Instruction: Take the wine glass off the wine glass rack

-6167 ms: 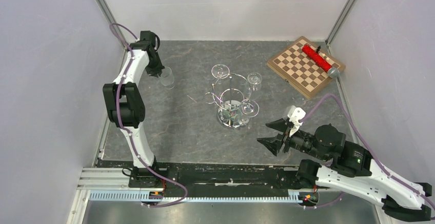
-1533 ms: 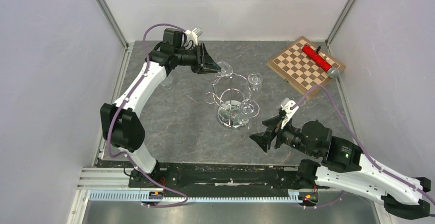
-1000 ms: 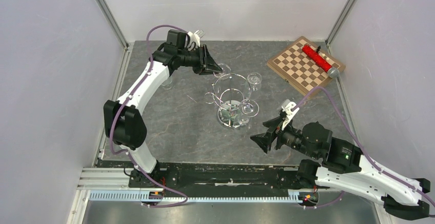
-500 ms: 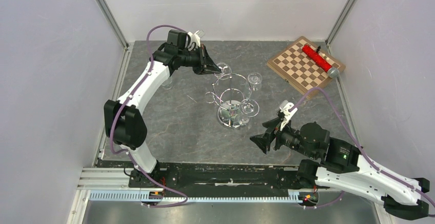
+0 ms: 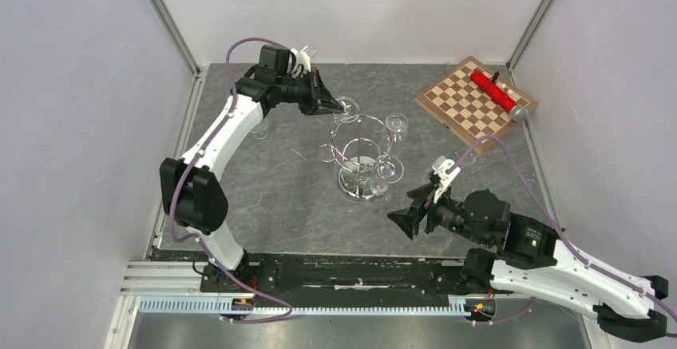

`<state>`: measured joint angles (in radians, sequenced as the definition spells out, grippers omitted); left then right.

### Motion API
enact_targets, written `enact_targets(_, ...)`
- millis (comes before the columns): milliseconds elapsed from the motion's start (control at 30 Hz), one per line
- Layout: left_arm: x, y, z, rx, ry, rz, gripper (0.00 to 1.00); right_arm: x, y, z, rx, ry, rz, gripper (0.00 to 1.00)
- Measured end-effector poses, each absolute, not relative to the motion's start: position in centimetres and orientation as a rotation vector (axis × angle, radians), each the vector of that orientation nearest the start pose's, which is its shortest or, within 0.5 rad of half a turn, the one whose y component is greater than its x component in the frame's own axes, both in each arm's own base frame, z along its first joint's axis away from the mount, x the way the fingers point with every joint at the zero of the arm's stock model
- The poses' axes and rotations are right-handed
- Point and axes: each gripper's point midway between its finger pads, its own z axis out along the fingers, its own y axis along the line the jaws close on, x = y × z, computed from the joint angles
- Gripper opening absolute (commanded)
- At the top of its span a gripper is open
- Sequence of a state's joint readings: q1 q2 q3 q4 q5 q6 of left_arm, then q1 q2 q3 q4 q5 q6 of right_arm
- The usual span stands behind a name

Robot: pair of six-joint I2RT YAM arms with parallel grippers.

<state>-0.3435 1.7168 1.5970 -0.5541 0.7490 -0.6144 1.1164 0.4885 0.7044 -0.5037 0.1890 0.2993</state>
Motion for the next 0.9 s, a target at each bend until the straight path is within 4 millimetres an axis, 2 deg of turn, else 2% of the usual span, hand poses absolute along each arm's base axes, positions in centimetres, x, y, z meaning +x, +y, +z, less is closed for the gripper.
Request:
enact_targets(333, 36.5, -25.9, 29.0, 0.08, 2.313, -1.274, 0.02, 12.5, 20.9, 24.3, -0.635, 1.813, 0.805, 0.78)
enact_targets(900, 38.6, -23.4, 29.9, 0.018, 2.253, -1.231, 0.02, 12.5, 20.9, 24.3, -0.634, 1.812, 0.806, 0.79)
